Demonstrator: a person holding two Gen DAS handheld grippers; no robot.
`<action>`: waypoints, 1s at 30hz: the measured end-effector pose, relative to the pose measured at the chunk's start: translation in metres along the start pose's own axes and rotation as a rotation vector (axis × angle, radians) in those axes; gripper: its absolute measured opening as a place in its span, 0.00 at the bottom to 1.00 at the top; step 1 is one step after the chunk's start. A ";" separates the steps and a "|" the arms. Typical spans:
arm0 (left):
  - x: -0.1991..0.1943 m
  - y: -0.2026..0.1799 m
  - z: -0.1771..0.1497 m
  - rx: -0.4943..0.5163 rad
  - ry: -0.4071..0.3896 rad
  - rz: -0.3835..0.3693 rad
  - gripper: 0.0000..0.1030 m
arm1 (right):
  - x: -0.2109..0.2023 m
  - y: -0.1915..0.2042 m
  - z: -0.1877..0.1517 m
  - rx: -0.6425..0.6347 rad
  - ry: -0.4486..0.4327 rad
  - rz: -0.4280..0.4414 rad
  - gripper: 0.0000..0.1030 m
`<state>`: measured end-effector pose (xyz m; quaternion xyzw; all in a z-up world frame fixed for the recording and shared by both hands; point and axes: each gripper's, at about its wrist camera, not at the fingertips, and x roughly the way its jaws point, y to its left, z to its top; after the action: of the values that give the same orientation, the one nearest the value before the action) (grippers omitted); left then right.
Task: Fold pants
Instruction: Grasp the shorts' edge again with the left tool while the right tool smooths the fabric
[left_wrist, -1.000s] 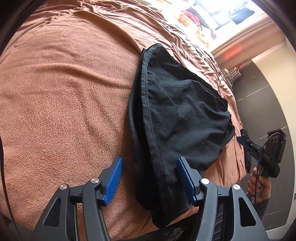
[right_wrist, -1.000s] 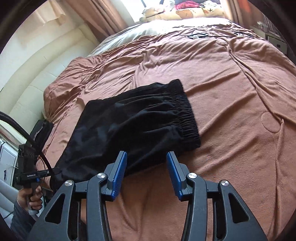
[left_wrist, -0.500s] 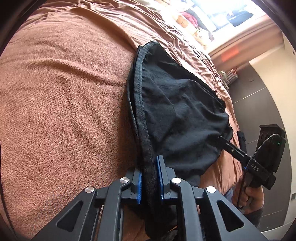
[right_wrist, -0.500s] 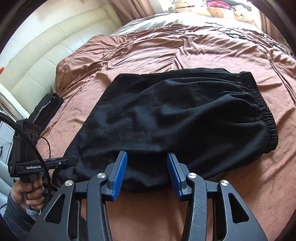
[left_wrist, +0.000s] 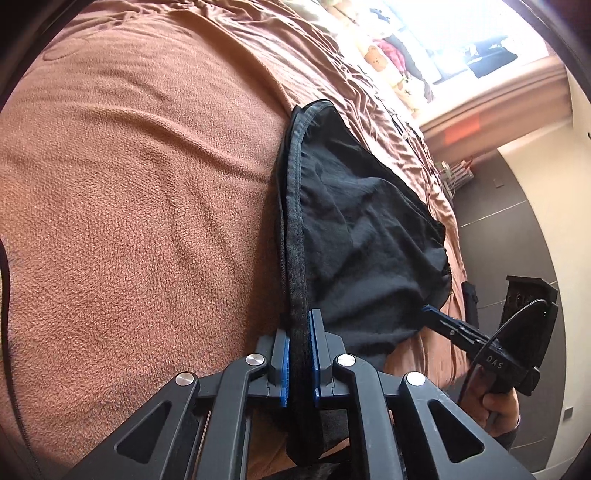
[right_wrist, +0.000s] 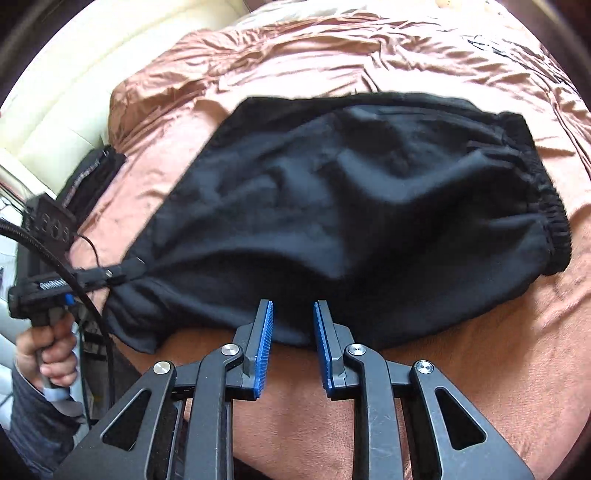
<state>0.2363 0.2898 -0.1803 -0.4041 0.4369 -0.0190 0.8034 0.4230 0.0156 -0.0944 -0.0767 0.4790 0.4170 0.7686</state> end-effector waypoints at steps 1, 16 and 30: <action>-0.001 0.001 0.000 -0.007 -0.003 -0.001 0.09 | -0.002 0.001 0.005 0.001 -0.012 0.002 0.19; 0.003 0.004 0.004 -0.083 0.025 0.040 0.09 | 0.063 -0.012 0.065 0.081 0.041 -0.065 0.19; 0.014 0.005 0.016 -0.178 0.065 0.083 0.09 | 0.099 -0.026 0.126 0.097 0.051 -0.112 0.19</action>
<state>0.2551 0.2979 -0.1882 -0.4546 0.4791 0.0398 0.7498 0.5451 0.1204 -0.1141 -0.0768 0.5130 0.3475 0.7812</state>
